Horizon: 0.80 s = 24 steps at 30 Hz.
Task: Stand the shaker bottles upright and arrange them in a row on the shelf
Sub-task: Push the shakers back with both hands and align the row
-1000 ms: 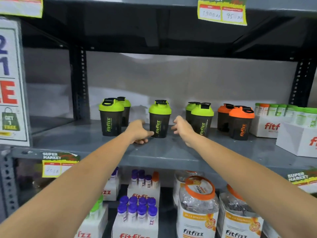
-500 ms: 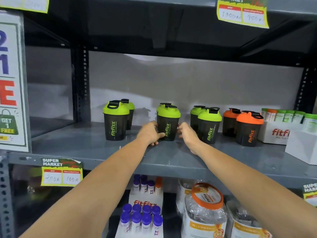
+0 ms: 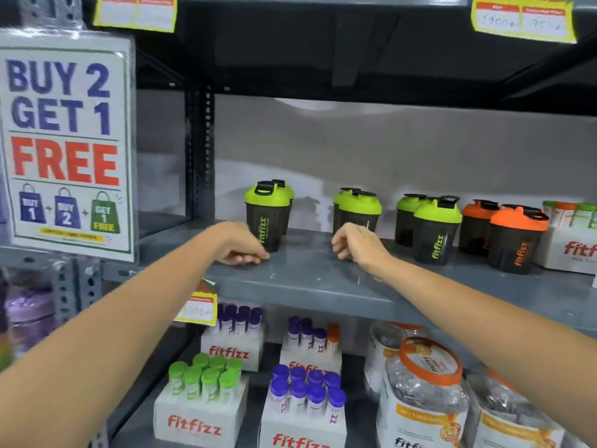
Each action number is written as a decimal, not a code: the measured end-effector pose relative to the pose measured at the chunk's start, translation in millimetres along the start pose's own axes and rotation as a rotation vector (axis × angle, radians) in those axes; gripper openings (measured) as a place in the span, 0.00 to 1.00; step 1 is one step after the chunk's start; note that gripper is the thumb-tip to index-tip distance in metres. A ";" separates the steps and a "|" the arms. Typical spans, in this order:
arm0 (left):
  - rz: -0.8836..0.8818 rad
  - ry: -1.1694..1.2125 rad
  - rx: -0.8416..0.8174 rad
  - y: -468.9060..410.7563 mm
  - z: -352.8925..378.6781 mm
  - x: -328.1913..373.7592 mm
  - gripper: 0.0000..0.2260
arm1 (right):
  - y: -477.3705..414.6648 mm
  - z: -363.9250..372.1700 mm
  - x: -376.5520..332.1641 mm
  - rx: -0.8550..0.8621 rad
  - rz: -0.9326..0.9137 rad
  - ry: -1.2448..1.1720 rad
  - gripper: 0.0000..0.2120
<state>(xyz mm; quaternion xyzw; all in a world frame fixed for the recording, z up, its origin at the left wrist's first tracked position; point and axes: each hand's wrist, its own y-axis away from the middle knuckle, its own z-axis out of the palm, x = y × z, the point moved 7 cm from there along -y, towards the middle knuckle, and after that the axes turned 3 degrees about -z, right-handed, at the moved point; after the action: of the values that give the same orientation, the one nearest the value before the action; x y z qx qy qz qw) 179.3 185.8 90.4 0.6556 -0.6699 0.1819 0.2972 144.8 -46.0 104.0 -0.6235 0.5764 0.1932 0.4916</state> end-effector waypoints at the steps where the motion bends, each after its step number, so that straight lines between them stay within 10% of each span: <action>1: -0.025 -0.015 0.055 -0.1 -11.5 -9.8 0.13 | -3.7 13.2 -8.4 -0.018 0.006 -0.021 0.12; 24: 0.235 -0.061 0.362 -53.8 -22.5 -1.2 0.23 | -35.4 97.0 -19.7 -0.033 0.054 -0.145 0.11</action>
<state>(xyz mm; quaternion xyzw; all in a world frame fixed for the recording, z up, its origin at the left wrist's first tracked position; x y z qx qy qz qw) 236.0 197.0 98.9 0.6206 -0.7069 0.3128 0.1311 203.5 40.2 90.9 -0.6003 0.5525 0.2604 0.5163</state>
